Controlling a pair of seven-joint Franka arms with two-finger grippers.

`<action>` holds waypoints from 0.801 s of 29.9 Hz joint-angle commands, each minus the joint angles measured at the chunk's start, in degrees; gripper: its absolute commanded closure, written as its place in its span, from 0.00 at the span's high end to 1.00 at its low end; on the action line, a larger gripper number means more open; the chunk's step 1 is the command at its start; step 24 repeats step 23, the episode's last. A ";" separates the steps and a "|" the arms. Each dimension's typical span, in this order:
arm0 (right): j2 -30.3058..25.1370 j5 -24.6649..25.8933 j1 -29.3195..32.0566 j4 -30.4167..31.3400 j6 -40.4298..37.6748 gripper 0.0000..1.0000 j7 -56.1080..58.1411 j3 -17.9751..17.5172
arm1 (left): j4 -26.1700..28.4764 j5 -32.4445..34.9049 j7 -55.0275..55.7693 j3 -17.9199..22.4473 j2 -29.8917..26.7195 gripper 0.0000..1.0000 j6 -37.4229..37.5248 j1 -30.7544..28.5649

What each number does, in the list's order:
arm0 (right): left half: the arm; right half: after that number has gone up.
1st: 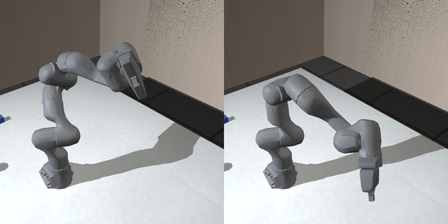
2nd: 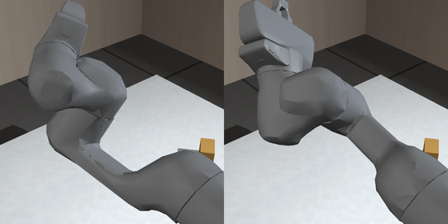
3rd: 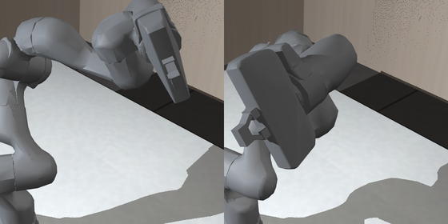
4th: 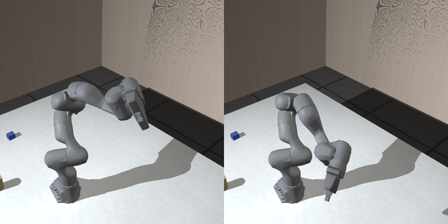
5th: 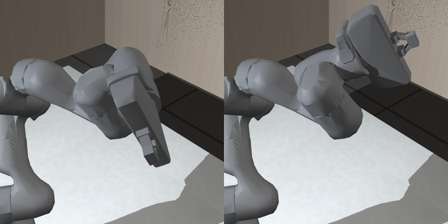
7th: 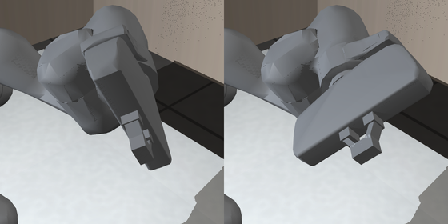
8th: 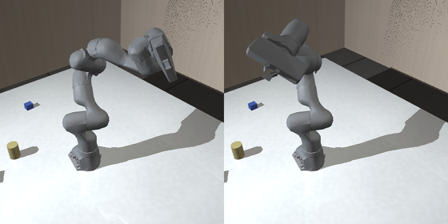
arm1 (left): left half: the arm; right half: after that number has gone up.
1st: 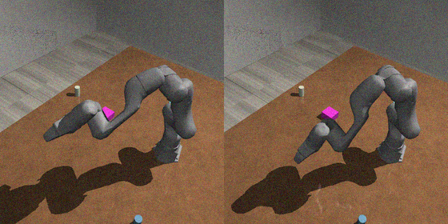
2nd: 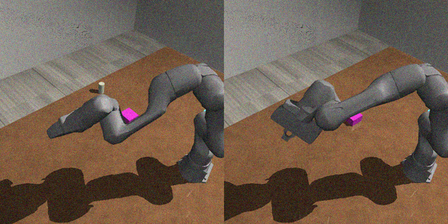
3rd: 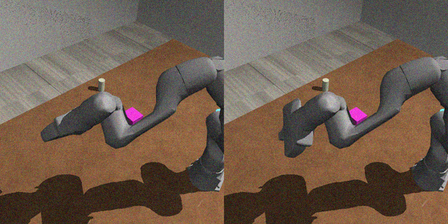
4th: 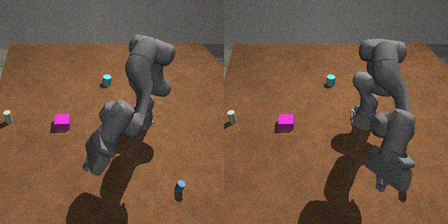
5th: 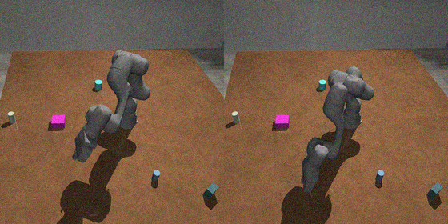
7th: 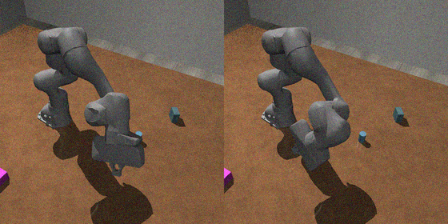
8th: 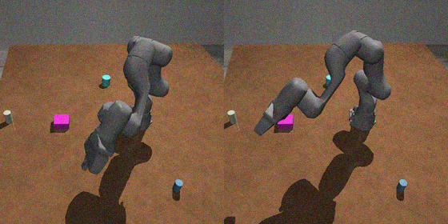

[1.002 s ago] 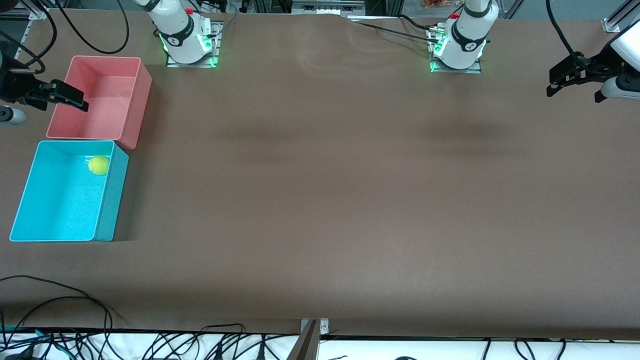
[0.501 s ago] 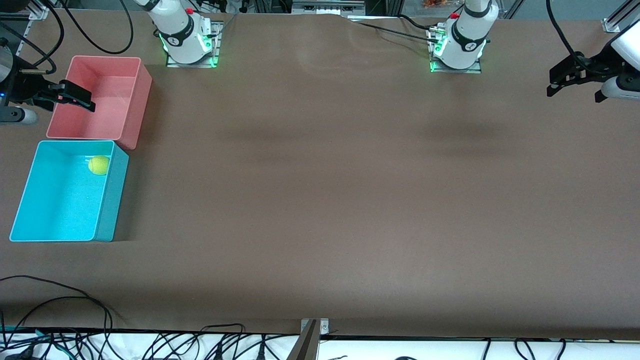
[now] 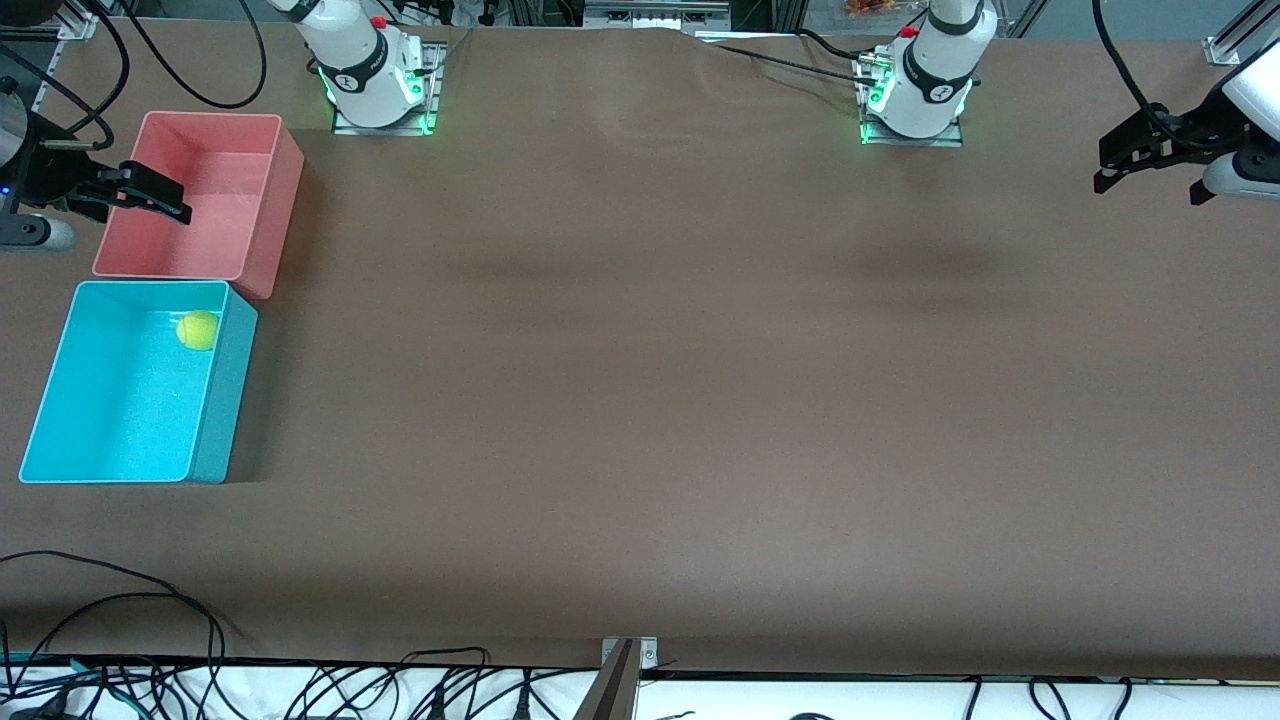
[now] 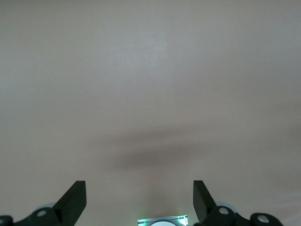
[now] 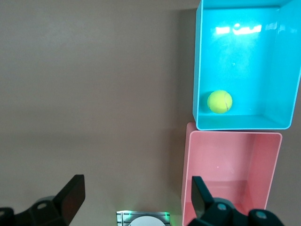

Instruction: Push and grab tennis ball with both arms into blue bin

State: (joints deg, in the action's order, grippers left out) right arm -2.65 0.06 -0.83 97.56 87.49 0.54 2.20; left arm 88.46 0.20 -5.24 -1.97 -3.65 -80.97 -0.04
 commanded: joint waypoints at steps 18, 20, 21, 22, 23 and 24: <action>0.28 0.56 0.92 -0.79 0.14 1.00 -0.80 -0.97 | -3.64 1.30 -0.12 -0.05 0.92 1.00 1.42 0.04; 0.28 0.56 0.92 -0.79 0.13 1.00 -0.80 -0.97 | -3.64 1.30 -0.12 -0.05 0.92 1.00 1.42 0.04; 0.28 0.56 0.92 -0.79 0.13 1.00 -0.80 -0.97 | -3.64 1.30 -0.12 -0.05 0.92 1.00 1.42 0.04; 0.28 0.56 0.75 -0.79 0.13 1.00 -0.80 -0.97 | -3.64 1.30 -0.12 -0.05 0.92 1.00 1.42 -0.05; 0.28 0.56 0.74 -0.79 0.13 1.00 -0.80 -0.97 | -3.64 1.30 -0.12 0.04 0.92 1.00 1.42 -0.05; 0.28 0.56 0.74 -0.79 0.13 1.00 -0.80 -0.97 | -3.64 1.30 -0.12 0.04 0.92 1.00 1.42 -0.05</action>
